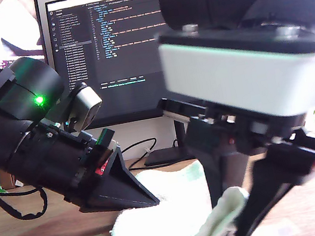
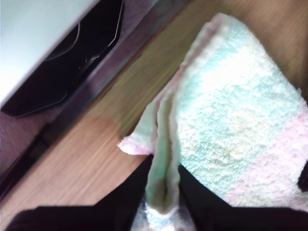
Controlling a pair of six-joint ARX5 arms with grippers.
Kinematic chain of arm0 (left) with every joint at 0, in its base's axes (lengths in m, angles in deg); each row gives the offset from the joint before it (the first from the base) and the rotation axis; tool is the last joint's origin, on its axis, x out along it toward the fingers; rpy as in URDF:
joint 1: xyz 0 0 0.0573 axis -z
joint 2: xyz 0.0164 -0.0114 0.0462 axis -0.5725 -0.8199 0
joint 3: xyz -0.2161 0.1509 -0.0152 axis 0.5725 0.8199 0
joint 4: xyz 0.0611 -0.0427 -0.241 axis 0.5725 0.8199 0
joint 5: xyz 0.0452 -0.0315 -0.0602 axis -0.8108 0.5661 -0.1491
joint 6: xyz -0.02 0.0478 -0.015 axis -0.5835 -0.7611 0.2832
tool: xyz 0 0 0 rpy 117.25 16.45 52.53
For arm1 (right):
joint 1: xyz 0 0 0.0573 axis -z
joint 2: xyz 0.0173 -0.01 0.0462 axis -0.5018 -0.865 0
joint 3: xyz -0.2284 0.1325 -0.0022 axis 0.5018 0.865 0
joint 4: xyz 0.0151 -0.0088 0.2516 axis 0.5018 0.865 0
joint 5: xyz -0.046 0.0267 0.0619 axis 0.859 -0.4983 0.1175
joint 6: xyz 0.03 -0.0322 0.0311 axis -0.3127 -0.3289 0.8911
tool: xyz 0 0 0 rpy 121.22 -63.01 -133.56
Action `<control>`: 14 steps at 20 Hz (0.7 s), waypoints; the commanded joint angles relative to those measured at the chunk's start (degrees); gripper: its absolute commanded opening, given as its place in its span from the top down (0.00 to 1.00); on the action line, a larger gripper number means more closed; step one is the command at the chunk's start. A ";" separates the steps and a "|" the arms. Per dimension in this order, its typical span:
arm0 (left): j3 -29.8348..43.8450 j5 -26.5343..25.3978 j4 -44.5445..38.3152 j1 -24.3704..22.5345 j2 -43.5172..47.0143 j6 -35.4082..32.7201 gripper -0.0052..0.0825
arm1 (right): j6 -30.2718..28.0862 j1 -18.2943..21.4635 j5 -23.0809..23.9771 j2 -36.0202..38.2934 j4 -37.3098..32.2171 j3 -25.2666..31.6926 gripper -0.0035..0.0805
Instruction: Fold the tea towel to a neat square and place it to the right
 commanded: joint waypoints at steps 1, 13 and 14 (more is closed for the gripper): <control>1.38 -1.05 1.97 0.20 -3.15 -0.50 0.96 | 3.13 -1.60 -1.16 -3.23 1.95 2.93 0.97; 1.36 0.74 1.73 0.20 -3.04 -1.18 0.96 | 19.69 -7.23 -5.75 7.08 6.10 2.91 0.97; 1.36 0.98 1.75 0.20 -3.04 -1.14 0.96 | 19.71 -7.21 -5.75 8.76 6.21 2.91 0.97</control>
